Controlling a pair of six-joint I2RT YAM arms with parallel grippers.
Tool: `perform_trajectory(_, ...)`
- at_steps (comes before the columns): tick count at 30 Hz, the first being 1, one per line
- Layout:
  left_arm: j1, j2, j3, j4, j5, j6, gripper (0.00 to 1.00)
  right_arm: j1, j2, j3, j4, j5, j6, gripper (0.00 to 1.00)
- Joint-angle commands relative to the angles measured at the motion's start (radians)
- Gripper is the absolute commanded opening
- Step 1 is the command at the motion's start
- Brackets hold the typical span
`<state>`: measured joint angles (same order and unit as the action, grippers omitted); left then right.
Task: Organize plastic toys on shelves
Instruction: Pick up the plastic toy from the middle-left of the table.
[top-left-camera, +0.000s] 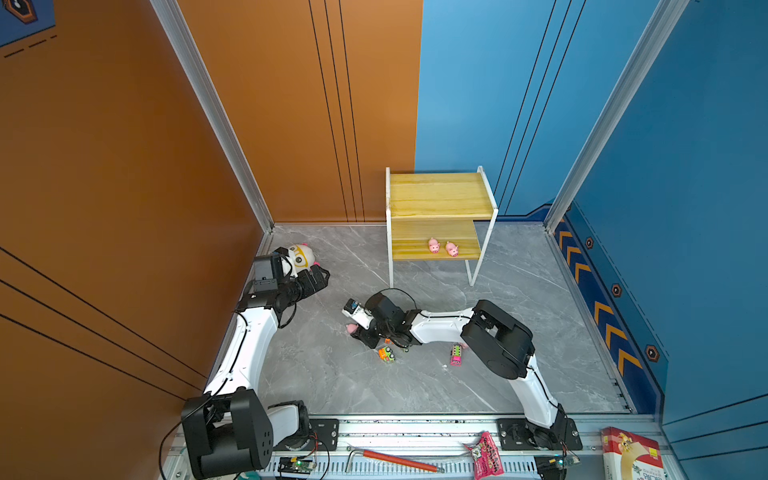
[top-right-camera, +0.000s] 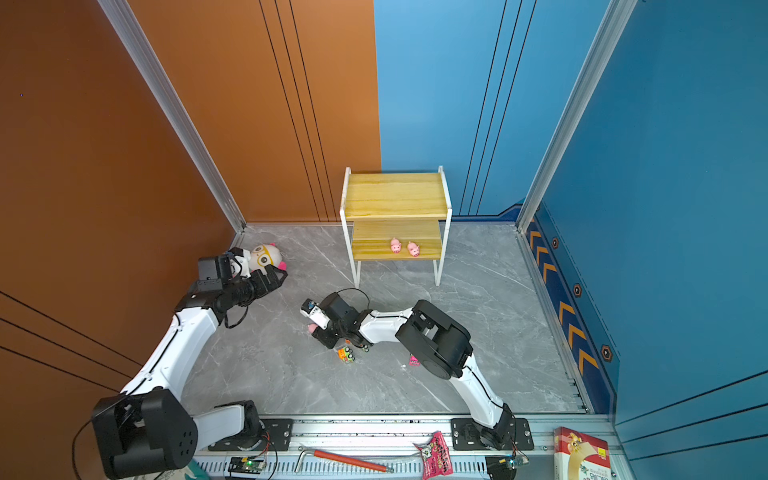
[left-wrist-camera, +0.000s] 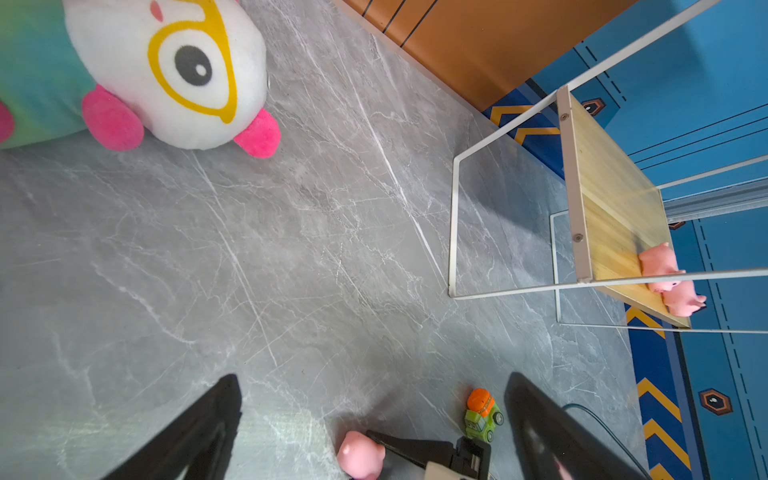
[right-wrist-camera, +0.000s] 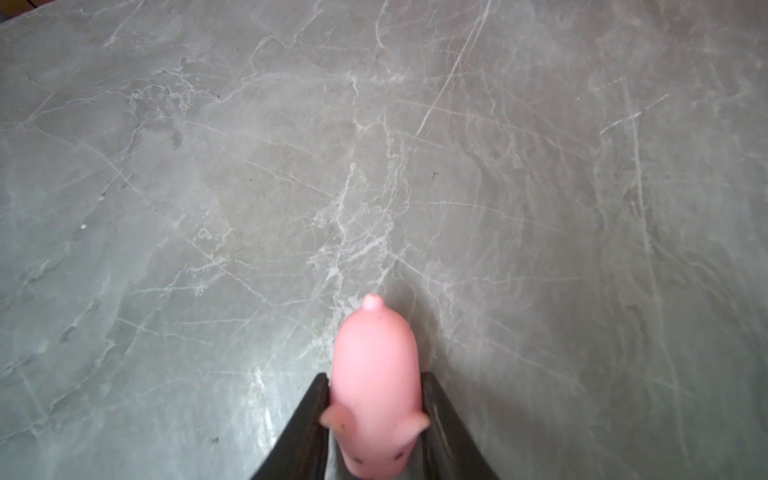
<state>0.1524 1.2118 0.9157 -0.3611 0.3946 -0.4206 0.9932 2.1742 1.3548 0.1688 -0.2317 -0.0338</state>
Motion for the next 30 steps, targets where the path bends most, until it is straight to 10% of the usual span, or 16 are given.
perform_trajectory(1, 0.007, -0.024, -0.018, 0.006, 0.014, -0.007, 0.99, 0.007, -0.033, 0.016, 0.004, 0.014, 0.000, 0.30)
perform_trajectory(30, -0.152, -0.130, -0.026, 0.005, -0.018, 0.032, 0.97, -0.192, -0.635, -0.163, -0.329, 0.369, 0.267, 0.23)
